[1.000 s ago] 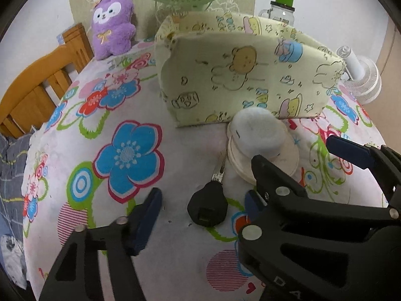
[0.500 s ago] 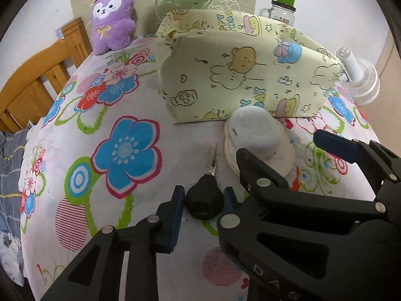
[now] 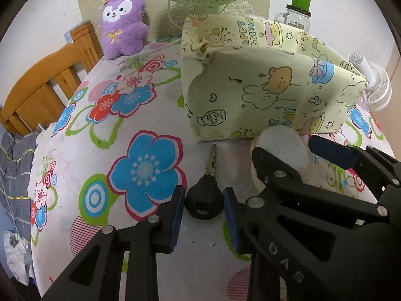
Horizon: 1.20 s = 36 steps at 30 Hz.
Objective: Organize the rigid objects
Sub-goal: 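Grasp the black key with the left tool while the right tool grasps the white round container, then lift and carry the key and white container toward the basket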
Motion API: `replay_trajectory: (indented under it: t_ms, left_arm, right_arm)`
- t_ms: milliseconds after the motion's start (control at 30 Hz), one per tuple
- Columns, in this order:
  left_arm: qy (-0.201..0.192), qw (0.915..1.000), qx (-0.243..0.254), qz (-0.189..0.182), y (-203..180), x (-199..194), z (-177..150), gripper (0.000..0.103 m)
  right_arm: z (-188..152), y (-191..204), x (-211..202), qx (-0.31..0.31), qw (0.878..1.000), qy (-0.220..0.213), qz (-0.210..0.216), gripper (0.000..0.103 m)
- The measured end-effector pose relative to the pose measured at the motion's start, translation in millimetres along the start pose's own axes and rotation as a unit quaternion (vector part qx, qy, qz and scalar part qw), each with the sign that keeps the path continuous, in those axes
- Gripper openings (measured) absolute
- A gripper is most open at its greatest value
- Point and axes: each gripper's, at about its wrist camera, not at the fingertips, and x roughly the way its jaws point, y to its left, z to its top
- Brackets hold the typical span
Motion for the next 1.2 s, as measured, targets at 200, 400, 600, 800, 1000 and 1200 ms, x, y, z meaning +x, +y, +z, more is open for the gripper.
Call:
replay_trajectory:
  t_ms: [200,400,600,800,1000,1200]
  left_arm:
    - [0.003,1.0,0.003,-0.006,-2.5,-2.0,-1.5,0.032]
    - [0.008,0.9999,0.011,-0.007,-9.4,-11.3,-4.0,0.032]
    - [0.0,0.9999,0.011,-0.01,-16.3,-31.3,-3.9,0.032]
    - [-0.014,0.9999,0.007,-0.004,-23.2,-55.7,-3.0,0.032]
    - [-0.027,0.9996,0.002,0.002,-33.3,-79.5,-4.4,0.032]
    - [-0.035,0.9994,0.001,0.005,-43.6,-101.1,-5.5,0.032]
  right_arm:
    - [-1.2,-0.7,0.6,-0.004,1.0,0.017,0.006,0.051]
    - [-6.3,-5.9,-10.0,0.007,1.0,0.026,0.001,0.051]
    - [-5.9,-8.8,-29.9,0.01,1.0,0.026,-0.006,0.051]
    - [-4.3,-12.7,-56.2,0.009,1.0,0.016,-0.007,0.051]
    - [-6.6,-22.2,-84.7,0.011,1.0,0.006,-0.004,0.051]
    - [-8.9,-29.8,-109.4,0.017,1.0,-0.002,0.0,0.051]
